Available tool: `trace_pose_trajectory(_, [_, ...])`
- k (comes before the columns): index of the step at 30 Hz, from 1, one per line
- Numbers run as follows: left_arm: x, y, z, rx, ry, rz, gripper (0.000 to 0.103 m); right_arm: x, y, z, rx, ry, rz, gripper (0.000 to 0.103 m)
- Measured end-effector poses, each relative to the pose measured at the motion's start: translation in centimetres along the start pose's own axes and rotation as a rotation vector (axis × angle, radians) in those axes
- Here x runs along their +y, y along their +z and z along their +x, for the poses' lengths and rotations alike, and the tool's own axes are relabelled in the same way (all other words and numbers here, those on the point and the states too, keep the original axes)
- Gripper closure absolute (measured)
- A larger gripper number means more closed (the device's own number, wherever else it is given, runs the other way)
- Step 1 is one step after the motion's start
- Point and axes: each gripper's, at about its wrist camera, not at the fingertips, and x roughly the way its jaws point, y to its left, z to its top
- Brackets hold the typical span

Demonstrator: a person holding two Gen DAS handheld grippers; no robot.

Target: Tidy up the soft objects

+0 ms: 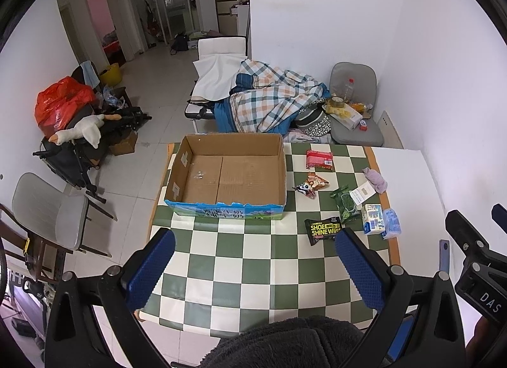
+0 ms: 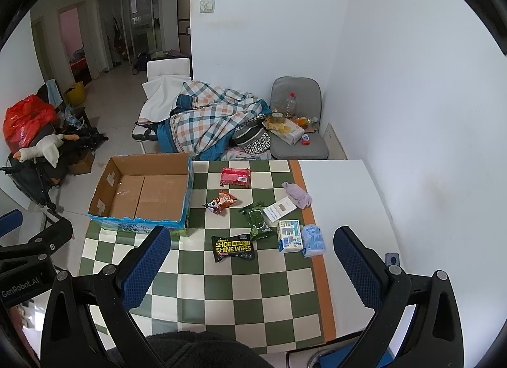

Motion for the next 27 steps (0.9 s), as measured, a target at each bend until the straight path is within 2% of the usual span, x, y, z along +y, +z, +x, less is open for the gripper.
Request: trace_pose_trajectory(27, [-0.01, 0.27, -0.31, -0.005, 0.0, 0.0, 0.0, -0.12, 0.42, -0.97, -0.011, 0.004, 0.001, 0.0])
